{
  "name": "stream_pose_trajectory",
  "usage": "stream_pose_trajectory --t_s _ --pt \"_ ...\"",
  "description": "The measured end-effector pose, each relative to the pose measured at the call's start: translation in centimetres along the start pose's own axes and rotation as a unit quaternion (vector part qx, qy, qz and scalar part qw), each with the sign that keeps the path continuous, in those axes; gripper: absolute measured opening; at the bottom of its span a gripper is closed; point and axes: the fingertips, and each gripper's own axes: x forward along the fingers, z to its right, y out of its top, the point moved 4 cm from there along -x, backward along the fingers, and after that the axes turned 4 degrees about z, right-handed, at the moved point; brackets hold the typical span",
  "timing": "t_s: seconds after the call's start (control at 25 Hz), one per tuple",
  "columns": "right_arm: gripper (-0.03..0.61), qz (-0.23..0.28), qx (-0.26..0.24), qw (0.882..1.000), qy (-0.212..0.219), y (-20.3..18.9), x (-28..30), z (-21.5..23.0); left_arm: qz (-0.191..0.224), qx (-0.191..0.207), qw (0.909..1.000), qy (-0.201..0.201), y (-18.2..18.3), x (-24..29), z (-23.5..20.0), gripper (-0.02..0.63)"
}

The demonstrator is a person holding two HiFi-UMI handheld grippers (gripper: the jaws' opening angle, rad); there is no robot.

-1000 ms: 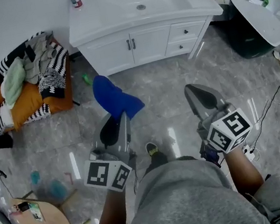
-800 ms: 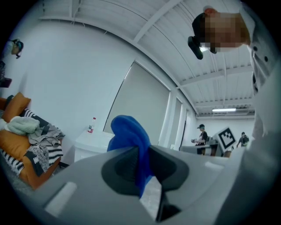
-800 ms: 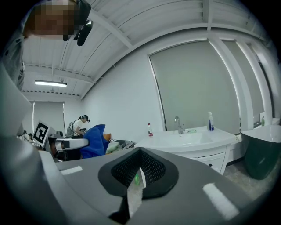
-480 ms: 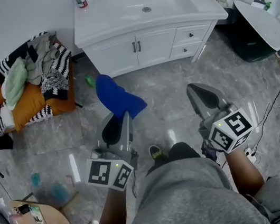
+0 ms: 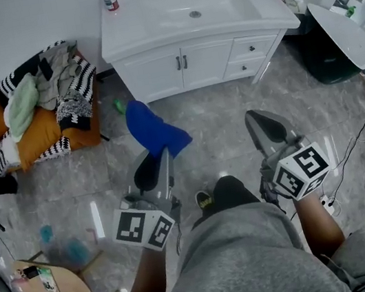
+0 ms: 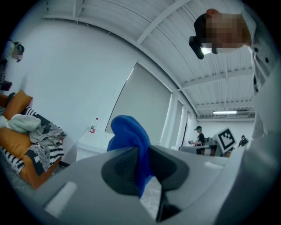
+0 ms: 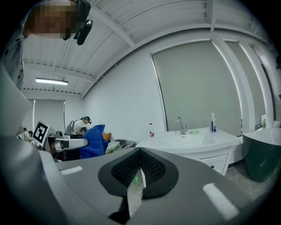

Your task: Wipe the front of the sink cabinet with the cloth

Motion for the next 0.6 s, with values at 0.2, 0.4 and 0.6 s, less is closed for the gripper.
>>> stream_pose_trajectory --t_s 0.2,0.4,0.6 --pt "0.0 0.0 -0.001 1.0 -0.001 0.04 0.12 -0.41 0.0 0.0 1.0 0.002 0.16 -0.13 -0.42 0.061" --pt "0.0 0.001 0.002 1.0 -0.003 -0.18 0.24 -0.14 0.001 -0.003 1.0 -0.001 0.26 0.45 -0.53 0.06" --pt "-0.001 -0.003 0.003 1.0 -0.002 -0.4 0.39 0.01 0.001 -0.004 1.0 -0.005 0.1 0.77 -0.19 0.061"
